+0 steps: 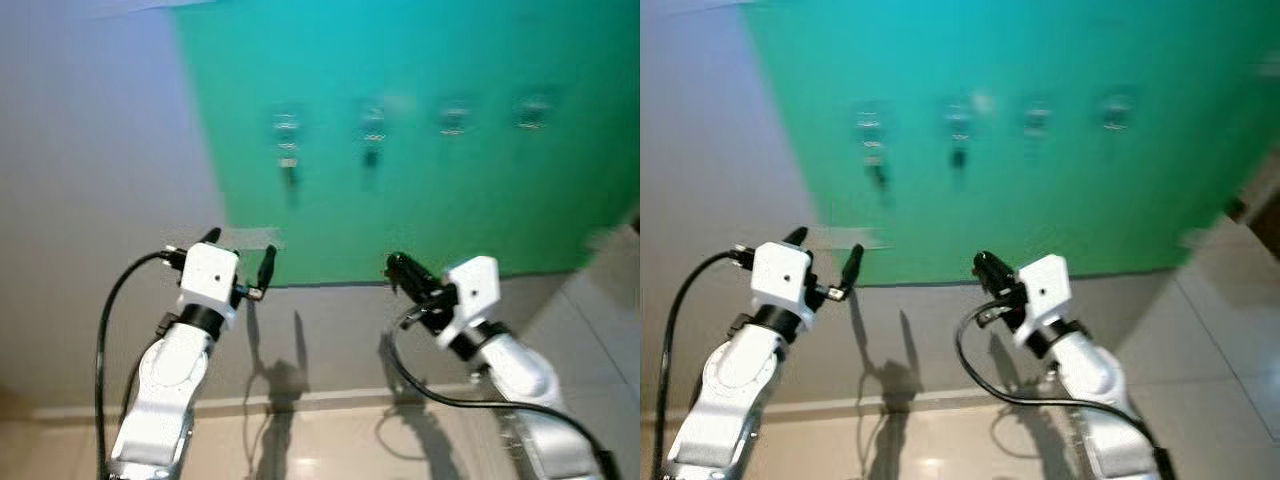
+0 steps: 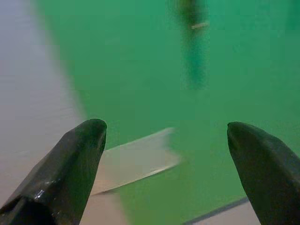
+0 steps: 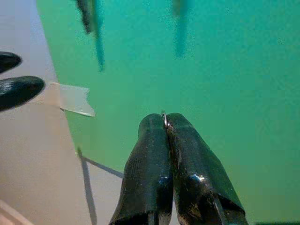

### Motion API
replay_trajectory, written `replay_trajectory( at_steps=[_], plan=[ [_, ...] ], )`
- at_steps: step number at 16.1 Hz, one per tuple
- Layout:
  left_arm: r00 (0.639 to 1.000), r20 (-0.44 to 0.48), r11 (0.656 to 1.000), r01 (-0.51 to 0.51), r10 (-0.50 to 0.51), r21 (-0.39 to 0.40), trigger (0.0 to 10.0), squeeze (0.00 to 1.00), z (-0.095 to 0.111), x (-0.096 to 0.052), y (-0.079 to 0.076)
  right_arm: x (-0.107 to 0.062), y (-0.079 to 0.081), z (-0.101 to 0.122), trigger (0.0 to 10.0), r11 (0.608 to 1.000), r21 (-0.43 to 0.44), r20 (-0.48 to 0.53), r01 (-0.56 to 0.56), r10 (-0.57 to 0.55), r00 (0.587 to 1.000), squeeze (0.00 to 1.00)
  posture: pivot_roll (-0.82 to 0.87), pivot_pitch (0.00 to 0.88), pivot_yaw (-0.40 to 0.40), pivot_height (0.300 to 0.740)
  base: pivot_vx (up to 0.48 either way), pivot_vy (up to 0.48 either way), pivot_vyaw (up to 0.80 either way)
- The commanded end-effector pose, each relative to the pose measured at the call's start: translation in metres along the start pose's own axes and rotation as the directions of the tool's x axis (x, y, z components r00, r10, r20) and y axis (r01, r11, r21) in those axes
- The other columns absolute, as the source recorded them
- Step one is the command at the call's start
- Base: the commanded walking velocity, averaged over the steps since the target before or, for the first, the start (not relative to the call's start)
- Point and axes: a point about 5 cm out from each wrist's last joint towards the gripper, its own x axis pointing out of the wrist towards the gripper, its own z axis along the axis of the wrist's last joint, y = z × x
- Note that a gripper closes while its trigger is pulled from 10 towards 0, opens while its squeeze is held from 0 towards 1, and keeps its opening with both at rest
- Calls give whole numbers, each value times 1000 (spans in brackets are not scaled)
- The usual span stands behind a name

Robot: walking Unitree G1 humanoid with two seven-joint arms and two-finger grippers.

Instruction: Hang keys on a hook

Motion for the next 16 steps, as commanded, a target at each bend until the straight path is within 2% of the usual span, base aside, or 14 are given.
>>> replay_trajectory(
  at_steps=[1, 4, 5, 10, 16],
  plan=[
    [1000, 9, 1000, -4, 4, 14, 10000, 0, 2, -1, 2, 3, 3, 11, 10000, 999, -3, 38, -46, 46, 998, 0, -50, 0, 35, 740, 0, -368, 0],
    [999, 19, 999, -34, 34, 2, 10000, 0, 3, -3, 1, 9, 7, 29, 10000, 992, -30, 87, -125, 127, 988, 0, -44, 0, 11, 740, 0, -365, 0],
    [999, 18, 999, -40, 40, 1, 10000, 0, 2, -4, 1, 10, 9, 31, 10000, 991, -10, 96, -135, 135, 986, 0, -42, 0, 6, 740, 0, -364, 0],
    [998, 21, 998, -57, 57, 6, 10000, 0, 3, -7, 3, 16, 21, 37, 10000, 981, -1, 116, -193, 191, 975, 0, -33, 0, -5, 740, 0, -366, 800],
    [999, 41, 998, -35, 33, 56, 10000, 0, 10, -3, 7, 27, 18, 53, 10000, 993, 44, 195, -105, 95, 976, 0, -26, 0, 13, 740, 0, -61, 73]
  ],
)
